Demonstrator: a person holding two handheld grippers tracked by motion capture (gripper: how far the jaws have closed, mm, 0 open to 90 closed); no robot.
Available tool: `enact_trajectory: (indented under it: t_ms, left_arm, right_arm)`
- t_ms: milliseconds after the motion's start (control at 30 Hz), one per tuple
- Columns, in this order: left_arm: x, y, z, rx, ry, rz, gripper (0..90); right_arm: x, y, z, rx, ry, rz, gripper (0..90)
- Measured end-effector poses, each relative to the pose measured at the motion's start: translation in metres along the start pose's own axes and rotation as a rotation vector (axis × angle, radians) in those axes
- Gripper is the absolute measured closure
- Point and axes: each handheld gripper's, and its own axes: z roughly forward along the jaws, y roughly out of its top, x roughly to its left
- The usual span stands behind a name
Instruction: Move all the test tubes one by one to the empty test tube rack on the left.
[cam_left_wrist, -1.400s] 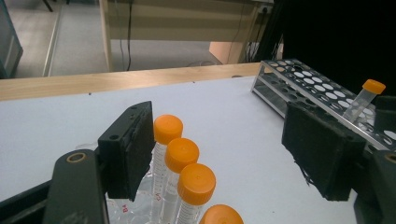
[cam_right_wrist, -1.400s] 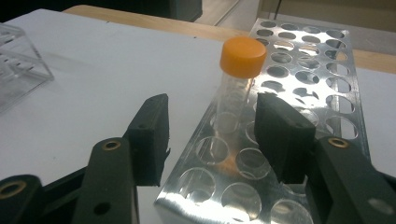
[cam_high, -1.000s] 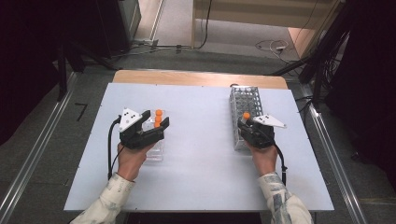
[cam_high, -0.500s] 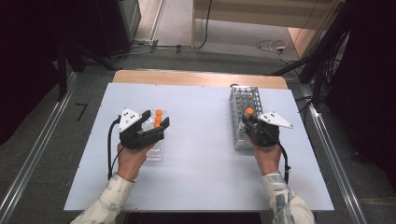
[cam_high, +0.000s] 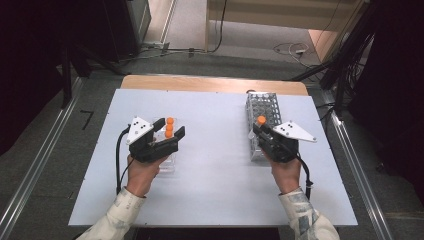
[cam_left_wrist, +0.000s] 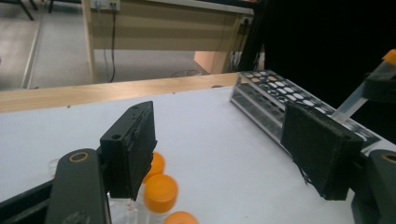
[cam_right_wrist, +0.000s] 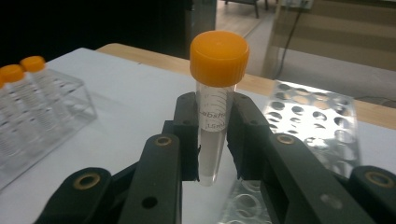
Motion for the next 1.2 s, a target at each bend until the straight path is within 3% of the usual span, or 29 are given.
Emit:
enact_trajectory:
  t_ms: [367,600,833,1200]
  left_arm:
    - [-0.035,-0.003,0.006,0.031,-0.149,0.051,28.3]
    - [-0.053,-0.012,0.016,0.068,-0.217,0.094,39.3]
    - [-0.062,-0.017,0.022,0.085,-0.245,0.132,53.6]
    - [-0.066,-0.022,0.026,0.094,-0.23,0.168,67.7]
  right_arm:
    - [0.056,-0.012,0.019,0.08,0.185,-0.079,72.0]
    - [0.084,-0.018,0.024,0.112,0.268,-0.121,72.0]
    - [0.096,-0.02,0.025,0.121,0.303,-0.145,72.0]
    - [0.097,-0.02,0.025,0.124,0.313,-0.134,71.9]
